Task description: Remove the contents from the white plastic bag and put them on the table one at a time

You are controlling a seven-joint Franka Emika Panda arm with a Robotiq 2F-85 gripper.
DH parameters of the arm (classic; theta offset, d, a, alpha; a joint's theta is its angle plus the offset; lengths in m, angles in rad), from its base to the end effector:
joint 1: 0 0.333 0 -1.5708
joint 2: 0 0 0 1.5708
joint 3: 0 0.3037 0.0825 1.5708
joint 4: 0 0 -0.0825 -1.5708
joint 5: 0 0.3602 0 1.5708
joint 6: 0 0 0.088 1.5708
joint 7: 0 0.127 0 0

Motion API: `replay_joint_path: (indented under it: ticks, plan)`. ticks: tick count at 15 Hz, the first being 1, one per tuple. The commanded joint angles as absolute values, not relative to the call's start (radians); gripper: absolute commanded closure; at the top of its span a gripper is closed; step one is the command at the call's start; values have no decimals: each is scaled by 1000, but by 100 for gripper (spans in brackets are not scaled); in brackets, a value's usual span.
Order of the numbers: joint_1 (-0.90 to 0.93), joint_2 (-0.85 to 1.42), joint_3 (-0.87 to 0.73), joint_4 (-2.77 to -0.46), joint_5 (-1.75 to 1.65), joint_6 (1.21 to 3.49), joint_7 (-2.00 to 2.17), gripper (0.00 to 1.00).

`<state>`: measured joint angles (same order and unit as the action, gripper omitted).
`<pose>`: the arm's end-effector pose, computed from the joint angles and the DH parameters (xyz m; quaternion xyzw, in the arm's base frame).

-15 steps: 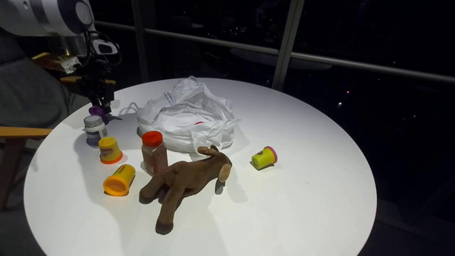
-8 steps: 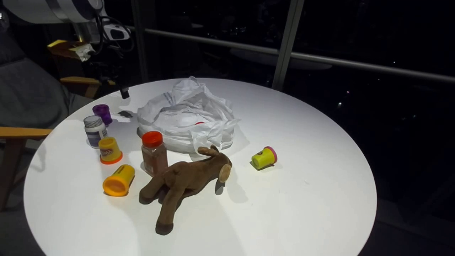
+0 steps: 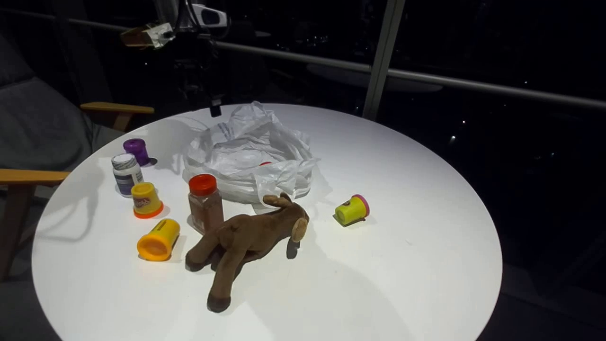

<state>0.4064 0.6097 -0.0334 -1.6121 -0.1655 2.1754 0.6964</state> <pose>0.6176 0.2346 0.2521 0.9908 -0.1096 0.0190 0.0776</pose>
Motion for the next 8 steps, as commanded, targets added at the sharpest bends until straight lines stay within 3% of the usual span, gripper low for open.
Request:
replay_joint_path:
  ticks: [1, 8]
  plan:
    - [327, 593, -53, -1672, -147, 2187, 741, 0]
    - [188, 655, -51, -1655, -71, 2233, 700, 0]
